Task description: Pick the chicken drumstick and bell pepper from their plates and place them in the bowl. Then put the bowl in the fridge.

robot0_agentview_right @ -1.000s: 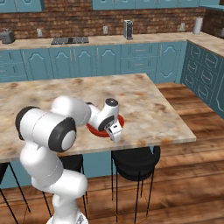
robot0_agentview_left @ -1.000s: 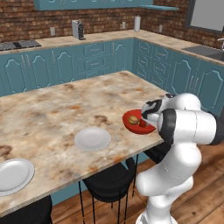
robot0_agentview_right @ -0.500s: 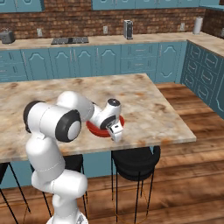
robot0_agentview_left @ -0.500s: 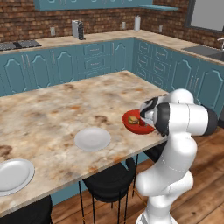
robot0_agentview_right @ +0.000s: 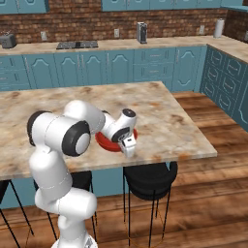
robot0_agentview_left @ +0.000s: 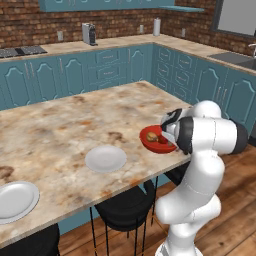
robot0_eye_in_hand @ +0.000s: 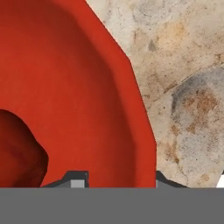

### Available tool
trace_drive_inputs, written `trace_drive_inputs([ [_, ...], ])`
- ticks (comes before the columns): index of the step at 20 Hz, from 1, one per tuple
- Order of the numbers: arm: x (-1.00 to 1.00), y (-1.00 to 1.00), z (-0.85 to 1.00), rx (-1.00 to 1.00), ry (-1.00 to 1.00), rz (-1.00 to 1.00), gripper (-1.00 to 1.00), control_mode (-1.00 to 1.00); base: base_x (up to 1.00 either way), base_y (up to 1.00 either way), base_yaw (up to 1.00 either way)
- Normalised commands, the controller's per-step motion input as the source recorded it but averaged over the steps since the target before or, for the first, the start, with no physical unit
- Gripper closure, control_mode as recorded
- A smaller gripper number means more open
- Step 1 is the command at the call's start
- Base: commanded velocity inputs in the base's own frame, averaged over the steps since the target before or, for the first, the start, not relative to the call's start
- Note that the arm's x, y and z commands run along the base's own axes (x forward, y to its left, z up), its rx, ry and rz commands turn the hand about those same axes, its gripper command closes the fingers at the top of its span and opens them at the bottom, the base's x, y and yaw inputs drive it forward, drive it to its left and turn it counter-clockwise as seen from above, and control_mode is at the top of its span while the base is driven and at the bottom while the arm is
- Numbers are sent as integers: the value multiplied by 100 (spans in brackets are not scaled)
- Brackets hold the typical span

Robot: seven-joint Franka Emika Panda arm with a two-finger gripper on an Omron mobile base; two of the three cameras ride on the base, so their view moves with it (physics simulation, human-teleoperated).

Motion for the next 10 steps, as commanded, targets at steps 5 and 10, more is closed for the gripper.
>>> trace_drive_inputs([
  [5, -26, 8, 28, 1, -7, -3, 100, -100, 0, 0, 0],
  [10, -46, 2, 33, 0, -20, -2, 100, -100, 0, 0, 0],
])
